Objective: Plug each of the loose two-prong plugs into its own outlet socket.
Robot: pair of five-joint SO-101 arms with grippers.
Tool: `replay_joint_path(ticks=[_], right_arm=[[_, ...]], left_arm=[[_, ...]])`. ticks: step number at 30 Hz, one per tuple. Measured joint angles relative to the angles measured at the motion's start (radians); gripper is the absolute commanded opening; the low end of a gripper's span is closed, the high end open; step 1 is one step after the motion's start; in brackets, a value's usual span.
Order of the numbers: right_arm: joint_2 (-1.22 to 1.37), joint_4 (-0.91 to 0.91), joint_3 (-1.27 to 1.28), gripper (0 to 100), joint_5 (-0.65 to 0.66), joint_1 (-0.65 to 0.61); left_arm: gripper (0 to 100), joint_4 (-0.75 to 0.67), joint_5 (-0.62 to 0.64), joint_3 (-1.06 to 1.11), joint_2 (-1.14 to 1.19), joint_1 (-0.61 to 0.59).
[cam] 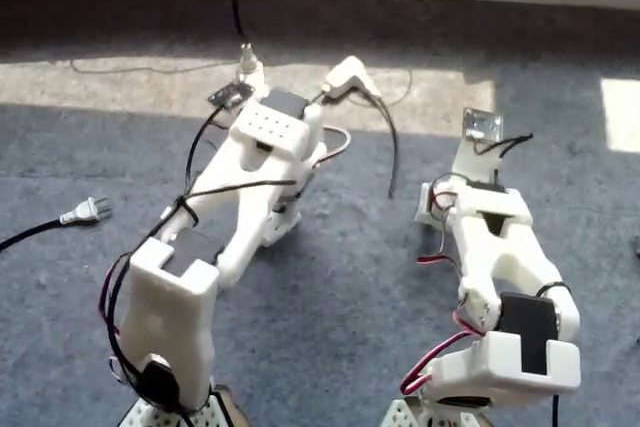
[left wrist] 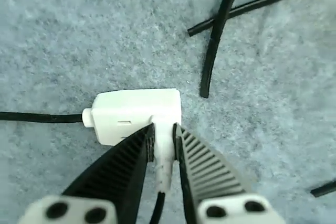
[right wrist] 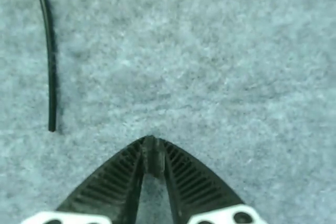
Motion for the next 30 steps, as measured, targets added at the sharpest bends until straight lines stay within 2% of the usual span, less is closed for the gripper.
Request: replay_joint_path(ticks=[4,11,14,21,30], right_arm=[[0.0,0.0,0.0,0.7,0.0,0.0],[0.0,0.0,0.0,0.7,0.0,0.0],[0.0,0.0,0.0,0.7,0.0,0.0],[0.0,-0.023,0.008,0.7,0.0,0.0],[0.0,-0.029,0.008,0.7,0.0,0.0]], left_arm=[[2,0.097,-0.212,-0.109,0.037,0.0],[18,0.176,-0.273,-0.186,0.055,-0.017],[19,0.215,-0.321,-0.213,0.064,-0.037],[19,0.259,-0.577,-0.368,0.068,-0.123],[19,0.265,-0.861,-0.611,0.068,-0.127]])
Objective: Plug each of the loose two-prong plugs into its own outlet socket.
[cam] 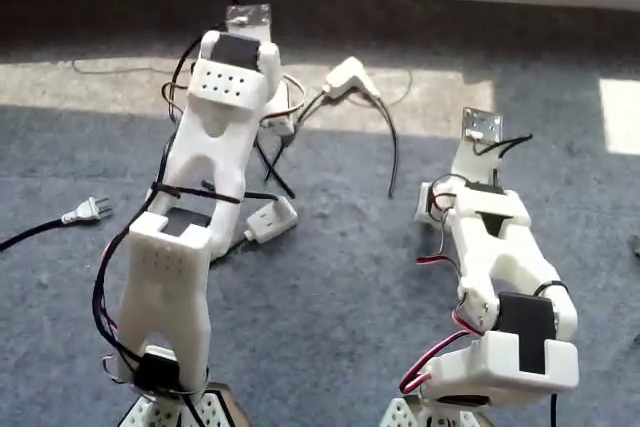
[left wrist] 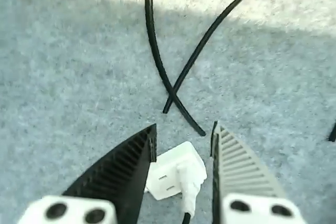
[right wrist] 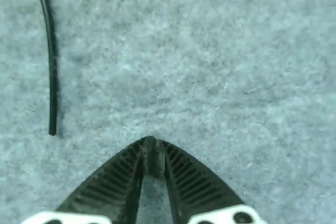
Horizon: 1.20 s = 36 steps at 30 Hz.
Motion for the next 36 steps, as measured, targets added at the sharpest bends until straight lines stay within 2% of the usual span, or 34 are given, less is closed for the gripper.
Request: replay_joint_path(ticks=[6,15,18,21,26,31,36], right_arm=[[0.0,0.0,0.0,0.7,0.0,0.0],[0.0,0.0,0.0,0.7,0.0,0.0],[0.0,0.0,0.0,0.7,0.0,0.0],[0.0,0.0,0.0,0.7,0.0,0.0],[0.0,0.0,0.0,0.7,0.0,0.0],[0.0,0.0,0.0,0.7,0.0,0.0],[0.0,-0.003,0.0,0.7,0.0,0.0]], left_arm=[[27,0.005,-0.163,-0.203,-0.054,0.0],[27,0.008,-0.456,-0.624,-0.11,0.017],[27,0.017,-0.551,-0.649,-0.192,0.077],[27,0.018,-0.649,-0.516,-0.273,0.121],[27,0.018,-0.858,-0.097,-0.476,0.184],[27,0.018,-0.953,0.338,-0.784,0.25],[27,0.018,-1.051,0.71,-0.95,0.226]])
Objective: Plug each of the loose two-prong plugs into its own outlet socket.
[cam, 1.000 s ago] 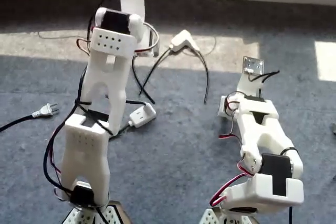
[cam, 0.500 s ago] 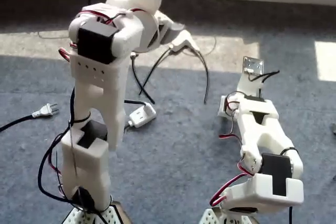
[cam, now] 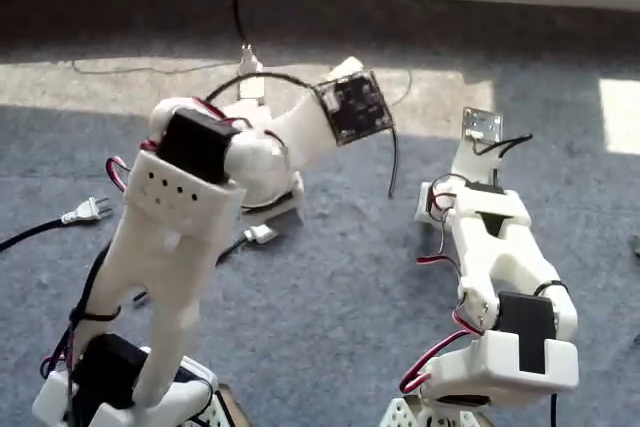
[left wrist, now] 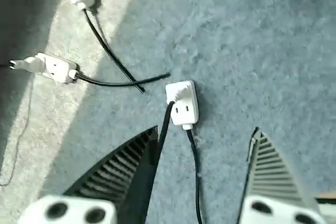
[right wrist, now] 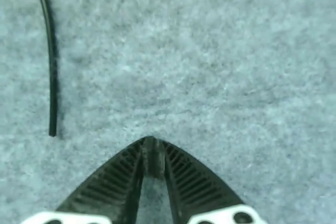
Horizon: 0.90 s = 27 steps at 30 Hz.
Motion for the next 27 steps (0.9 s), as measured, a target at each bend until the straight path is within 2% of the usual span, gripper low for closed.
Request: replay_joint_path(ticks=[6,17,21,27], right_arm=[[0.0,0.0,0.0,0.7,0.0,0.0],[0.0,0.0,0.0,0.7,0.0,0.0],[0.0,0.0,0.0,0.7,0.0,0.0],[0.0,0.0,0.0,0.7,0.0,0.0]], left_arm=[[27,-0.043,-0.12,0.315,-0.003,-0.078],[27,-0.511,-0.137,0.75,-0.003,-0.172],[27,-0.657,-0.137,0.836,-0.003,-0.176],[27,-0.784,-0.104,0.839,0.069,-0.189]])
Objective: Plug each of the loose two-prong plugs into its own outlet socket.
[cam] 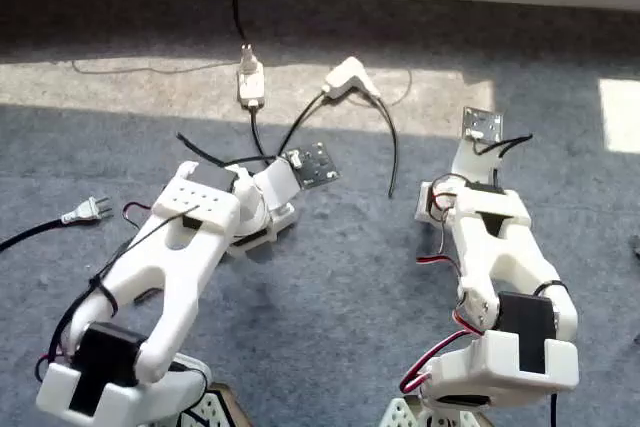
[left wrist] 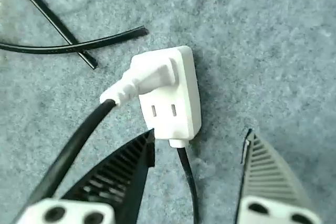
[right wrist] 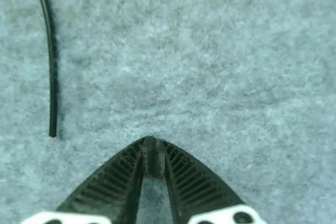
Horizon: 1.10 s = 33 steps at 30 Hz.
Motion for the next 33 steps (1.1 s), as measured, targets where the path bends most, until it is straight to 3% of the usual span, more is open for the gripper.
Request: replay_joint_path(ticks=[11,22,33], right_arm=[[0.0,-0.002,0.0,0.7,0.0,0.0],[0.0,-0.003,0.0,0.7,0.0,0.0],[0.0,-0.003,0.0,0.7,0.0,0.0]], left_arm=[[26,-0.038,0.075,-0.252,0.373,-0.048],[1,-0.028,0.1,-0.318,0.408,-0.037],[1,-0.029,0.1,-0.563,0.422,-0.057]])
